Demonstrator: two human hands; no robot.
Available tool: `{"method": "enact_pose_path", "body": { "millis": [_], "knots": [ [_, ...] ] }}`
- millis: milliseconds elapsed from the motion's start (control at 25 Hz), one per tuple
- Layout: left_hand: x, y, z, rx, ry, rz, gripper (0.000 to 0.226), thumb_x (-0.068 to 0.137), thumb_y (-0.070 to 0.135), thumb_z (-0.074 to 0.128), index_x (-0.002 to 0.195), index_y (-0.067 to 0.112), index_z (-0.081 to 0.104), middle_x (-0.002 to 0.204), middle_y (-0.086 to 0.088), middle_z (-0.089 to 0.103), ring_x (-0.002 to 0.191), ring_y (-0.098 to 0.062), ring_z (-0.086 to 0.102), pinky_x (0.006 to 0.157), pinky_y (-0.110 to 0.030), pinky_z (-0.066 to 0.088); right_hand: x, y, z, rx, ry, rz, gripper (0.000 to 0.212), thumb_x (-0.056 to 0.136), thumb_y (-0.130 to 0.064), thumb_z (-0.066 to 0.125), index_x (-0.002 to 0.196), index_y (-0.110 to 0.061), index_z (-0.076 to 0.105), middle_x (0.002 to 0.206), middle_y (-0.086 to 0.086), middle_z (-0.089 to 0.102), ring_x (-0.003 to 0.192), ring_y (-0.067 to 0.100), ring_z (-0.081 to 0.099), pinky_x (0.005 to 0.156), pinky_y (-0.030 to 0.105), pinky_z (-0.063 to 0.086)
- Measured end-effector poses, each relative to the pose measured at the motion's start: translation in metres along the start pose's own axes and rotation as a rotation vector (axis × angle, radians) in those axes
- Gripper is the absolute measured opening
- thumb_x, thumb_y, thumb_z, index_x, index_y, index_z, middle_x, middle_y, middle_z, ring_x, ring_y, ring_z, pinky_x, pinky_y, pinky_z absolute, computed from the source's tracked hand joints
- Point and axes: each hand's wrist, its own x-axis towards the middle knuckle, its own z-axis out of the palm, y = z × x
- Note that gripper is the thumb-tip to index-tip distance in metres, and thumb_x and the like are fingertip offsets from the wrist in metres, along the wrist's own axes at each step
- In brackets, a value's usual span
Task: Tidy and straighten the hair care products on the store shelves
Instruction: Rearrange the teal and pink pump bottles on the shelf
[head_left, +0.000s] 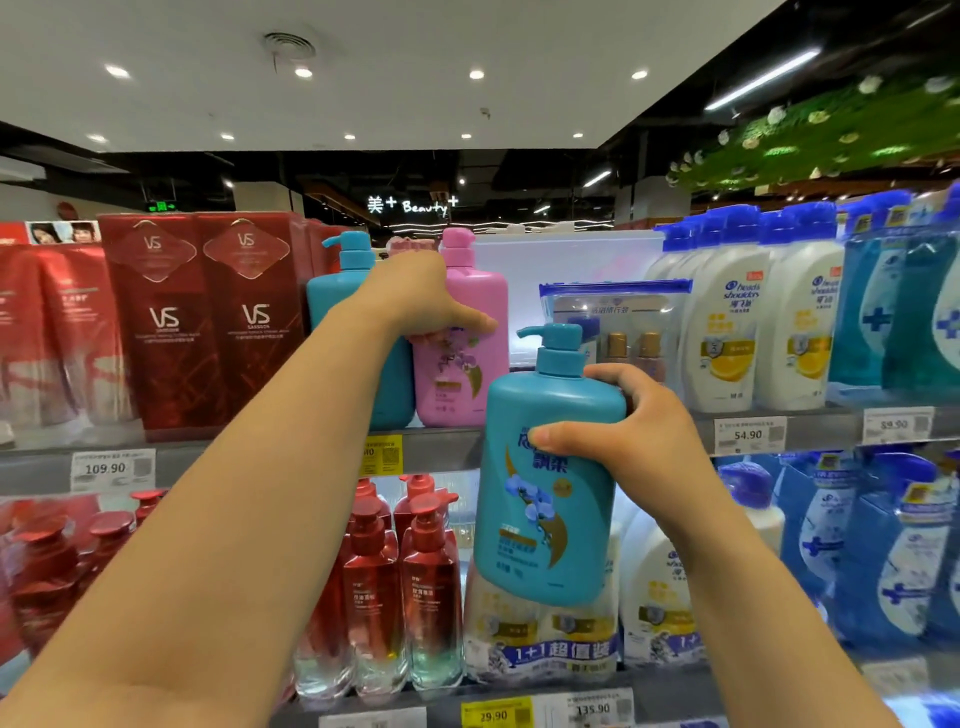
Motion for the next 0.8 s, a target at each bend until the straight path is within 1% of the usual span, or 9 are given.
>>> {"method": "enact_pose_path", "body": {
  "millis": [120,160,240,280,400,560,680,720,800],
  "knots": [
    [-0.003,-0.007,-0.005,0.003,-0.023,0.032,0.079,0.043,0.076,0.080,0.098,0.024,0.059,0.091,0.002,0.064,0.076,-0.017,0.063,0.066,-0.035,0.054,-0.010,0.000,0.002,-0.199,0.070,-0.027,0.070,0.038,-0.064,0.085,0.101,-0.054,0.057,0.094,-0.032,0.068,0.080,-0.002,0.070,0.072,0.038,0.062],
    [-0.005,-0.008,-0.006,-0.035,-0.044,0.026,0.078,0.040,0.076,0.081,0.096,0.028,0.055,0.088,0.004,0.063,0.068,-0.014,0.065,0.059,-0.032,0.054,-0.012,0.000,0.002,-0.245,0.092,-0.032,0.072,0.037,-0.067,0.083,0.102,-0.056,0.055,0.093,-0.032,0.068,0.079,-0.003,0.069,0.072,0.037,0.062],
    [-0.009,-0.009,-0.008,-0.105,-0.073,0.014,0.075,0.041,0.075,0.082,0.091,0.031,0.046,0.084,0.009,0.062,0.053,-0.007,0.065,0.044,-0.024,0.046,-0.015,0.001,0.002,-0.274,0.120,-0.027,0.073,0.036,-0.068,0.082,0.103,-0.056,0.055,0.092,-0.026,0.070,0.082,0.000,0.069,0.074,0.040,0.061],
    [-0.009,-0.008,-0.009,-0.109,-0.067,0.022,0.077,0.043,0.075,0.081,0.092,0.030,0.044,0.084,0.010,0.060,0.054,-0.007,0.065,0.045,-0.023,0.044,-0.016,0.002,0.002,-0.265,0.128,-0.023,0.072,0.037,-0.068,0.082,0.103,-0.055,0.055,0.094,-0.024,0.070,0.084,0.002,0.070,0.075,0.041,0.061],
    [-0.013,-0.006,-0.011,-0.091,-0.002,0.047,0.094,0.039,0.078,0.080,0.107,0.023,0.044,0.085,0.012,0.051,0.075,-0.014,0.056,0.058,-0.031,0.041,-0.019,0.004,0.004,-0.213,0.139,-0.009,0.072,0.036,-0.065,0.084,0.102,-0.050,0.058,0.095,-0.020,0.072,0.085,0.006,0.071,0.076,0.044,0.062],
    [-0.024,-0.002,-0.010,-0.118,0.016,0.115,0.091,0.036,0.078,0.078,0.109,0.028,0.053,0.090,0.012,0.058,0.084,-0.016,0.058,0.070,-0.036,0.050,-0.022,0.006,0.004,-0.149,0.155,0.012,0.073,0.034,-0.063,0.087,0.101,-0.048,0.061,0.098,-0.016,0.073,0.087,0.011,0.073,0.077,0.046,0.061],
    [-0.037,-0.001,-0.008,-0.183,0.078,0.110,0.095,0.032,0.075,0.077,0.112,0.032,0.047,0.086,0.021,0.052,0.080,-0.013,0.055,0.062,-0.032,0.043,-0.028,0.009,-0.004,-0.106,0.181,0.027,0.071,0.033,-0.061,0.088,0.099,-0.050,0.063,0.097,-0.017,0.073,0.088,0.011,0.073,0.078,0.046,0.062],
    [-0.042,-0.002,-0.005,-0.198,0.123,0.103,0.096,0.033,0.073,0.078,0.115,0.034,0.047,0.082,0.023,0.049,0.079,-0.013,0.054,0.062,-0.031,0.039,-0.032,0.010,-0.009,-0.095,0.191,0.032,0.070,0.034,-0.060,0.088,0.098,-0.051,0.063,0.096,-0.019,0.073,0.088,0.011,0.073,0.078,0.046,0.062],
    [-0.051,-0.002,0.000,-0.215,0.210,0.078,0.096,0.036,0.070,0.079,0.120,0.034,0.048,0.083,0.019,0.050,0.081,-0.017,0.052,0.066,-0.031,0.038,-0.039,0.013,-0.024,-0.074,0.221,0.049,0.071,0.034,-0.058,0.089,0.100,-0.050,0.064,0.097,-0.021,0.073,0.087,0.010,0.073,0.077,0.045,0.063]
  ]
}}
